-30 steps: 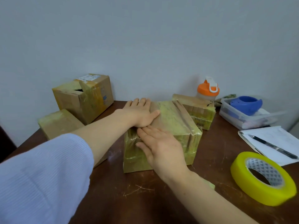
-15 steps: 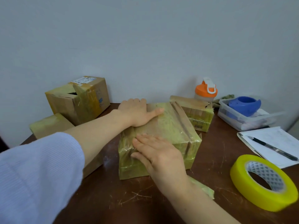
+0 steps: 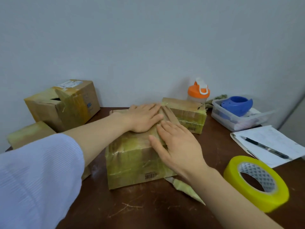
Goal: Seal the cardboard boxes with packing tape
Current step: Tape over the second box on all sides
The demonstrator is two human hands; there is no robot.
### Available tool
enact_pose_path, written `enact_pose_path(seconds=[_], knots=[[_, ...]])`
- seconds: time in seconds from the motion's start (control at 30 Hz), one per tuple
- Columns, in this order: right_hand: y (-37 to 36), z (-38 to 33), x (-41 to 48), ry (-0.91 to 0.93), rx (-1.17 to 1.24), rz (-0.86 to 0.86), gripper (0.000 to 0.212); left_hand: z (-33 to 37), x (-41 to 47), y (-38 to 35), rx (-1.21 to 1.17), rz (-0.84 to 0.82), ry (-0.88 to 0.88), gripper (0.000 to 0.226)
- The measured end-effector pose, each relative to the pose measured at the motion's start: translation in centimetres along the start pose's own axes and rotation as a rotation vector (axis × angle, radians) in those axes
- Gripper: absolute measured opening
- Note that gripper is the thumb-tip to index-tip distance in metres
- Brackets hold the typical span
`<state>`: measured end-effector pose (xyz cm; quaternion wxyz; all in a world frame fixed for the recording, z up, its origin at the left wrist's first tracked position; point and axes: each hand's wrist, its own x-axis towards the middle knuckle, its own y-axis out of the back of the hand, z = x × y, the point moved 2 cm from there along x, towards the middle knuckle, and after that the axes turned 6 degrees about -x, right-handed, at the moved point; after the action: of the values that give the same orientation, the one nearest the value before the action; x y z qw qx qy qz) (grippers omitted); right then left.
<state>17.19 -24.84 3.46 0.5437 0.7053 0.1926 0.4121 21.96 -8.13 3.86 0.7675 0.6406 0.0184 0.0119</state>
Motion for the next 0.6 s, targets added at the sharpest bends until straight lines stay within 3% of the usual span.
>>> enact_pose_path(seconds=[0.1,0.27,0.37,0.47,0.6], knots=[[0.0,0.0,-0.1,-0.019,0.063,0.059,0.061,-0.5,1.0,0.4,-0.012,0.039,0.091,0.063],[-0.2,0.0,-0.5,-0.054,0.102,0.101,0.056,-0.5,2.0,0.5,-0.023,0.223,0.068,0.044],[0.0,-0.1,-0.4,-0.032,0.103,0.069,0.059,-1.2,2.3,1.8,-0.040,0.243,0.197,0.039],[-0.1,-0.2,-0.3,-0.026,0.095,0.079,0.059,-1.7,0.8,3.5,-0.145,0.207,0.241,0.054],[-0.4,-0.5,-0.5,-0.045,0.067,0.172,0.055,-1.7,-4.3,0.6,0.102,0.010,0.232,0.083]])
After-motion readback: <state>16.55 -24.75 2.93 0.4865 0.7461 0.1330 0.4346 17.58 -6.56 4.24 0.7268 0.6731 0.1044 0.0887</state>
